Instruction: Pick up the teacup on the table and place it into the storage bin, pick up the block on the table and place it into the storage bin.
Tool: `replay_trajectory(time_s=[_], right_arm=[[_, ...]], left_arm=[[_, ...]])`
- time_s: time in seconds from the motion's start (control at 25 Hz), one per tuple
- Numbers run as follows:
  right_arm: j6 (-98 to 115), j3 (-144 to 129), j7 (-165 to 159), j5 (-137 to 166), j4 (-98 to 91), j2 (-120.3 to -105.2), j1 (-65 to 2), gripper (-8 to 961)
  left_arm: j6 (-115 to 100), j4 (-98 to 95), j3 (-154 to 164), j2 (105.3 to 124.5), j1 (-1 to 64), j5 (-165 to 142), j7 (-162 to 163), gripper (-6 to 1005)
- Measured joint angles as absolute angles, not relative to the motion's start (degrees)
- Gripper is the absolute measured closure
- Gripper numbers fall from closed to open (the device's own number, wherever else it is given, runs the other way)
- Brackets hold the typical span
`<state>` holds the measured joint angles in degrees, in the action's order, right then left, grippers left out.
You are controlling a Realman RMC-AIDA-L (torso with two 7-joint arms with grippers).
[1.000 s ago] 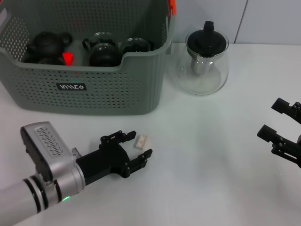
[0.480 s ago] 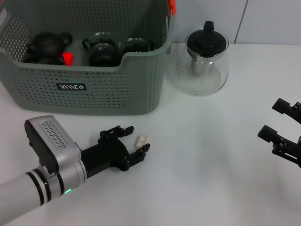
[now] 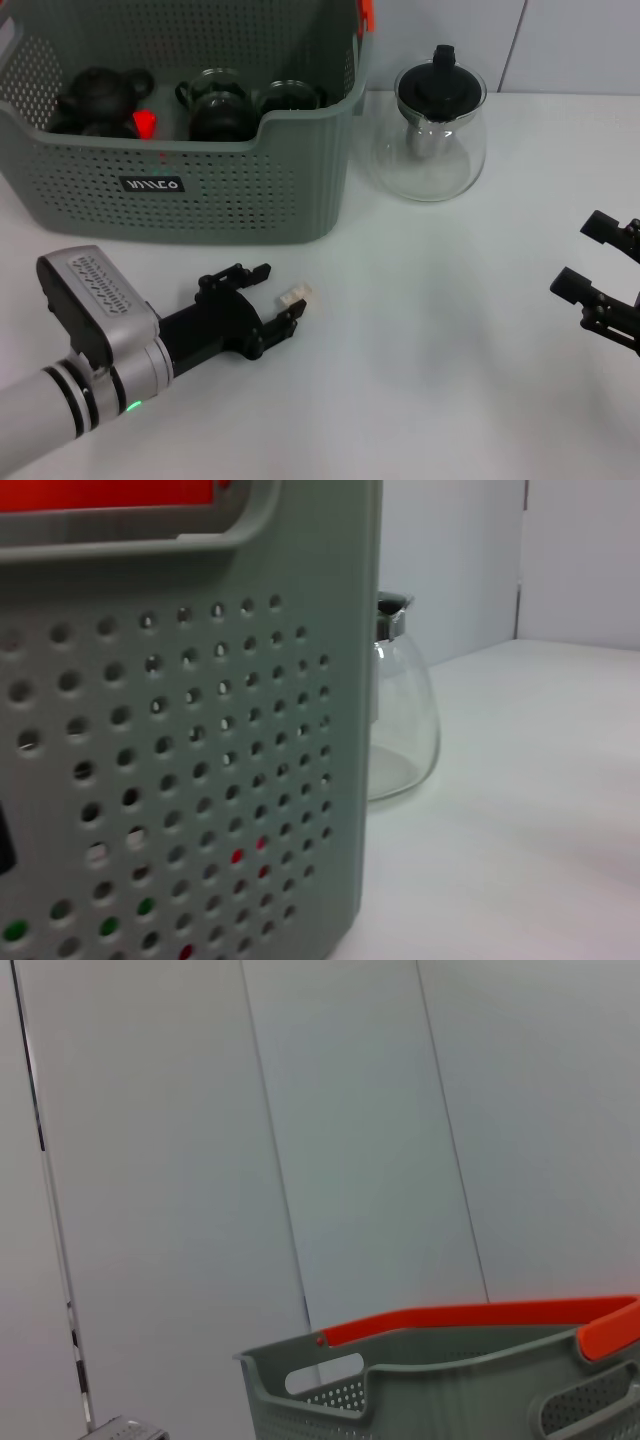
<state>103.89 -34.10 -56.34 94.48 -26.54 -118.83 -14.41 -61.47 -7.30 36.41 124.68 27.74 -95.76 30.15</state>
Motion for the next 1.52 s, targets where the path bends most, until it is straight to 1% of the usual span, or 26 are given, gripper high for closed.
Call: replay_trajectory(time_s=[0.52, 0.76, 0.84, 1.08, 1.4, 1.52], right_arm=[[103.89, -34.1, -56.34, 94.48, -26.54, -118.83, -14.41, 74], [103.89, -34.1, -56.34, 94.48, -26.54, -118.83, -14.42, 74], [103.89, -34.1, -56.34, 94.48, -26.54, -118.87, -14.4, 73], [103.89, -34.1, -56.34, 94.48, -26.51, -118.91, -14.33, 73], [103.88, -34.1, -56.34, 94.48, -26.35, -118.82, -14.32, 74], [103.89, -34.1, -56.34, 94.48, -26.36, -118.76, -14.33, 73]], left_arm=[[-61.09, -6.06, 36.92, 124.81, 28.37, -96.11, 29.44, 355], [-60.84, -6.06, 36.91, 124.81, 28.47, -96.11, 29.62, 421], [-61.02, -6.06, 36.84, 124.81, 28.48, -96.0, 29.83, 539], [-60.66, -5.85, 36.93, 124.81, 28.91, -96.21, 30.19, 764], [-62.41, -6.52, 37.26, 124.49, 28.51, -96.25, 33.8, 803], [-65.65, -9.47, 37.33, 124.25, 26.75, -96.29, 38.43, 813]])
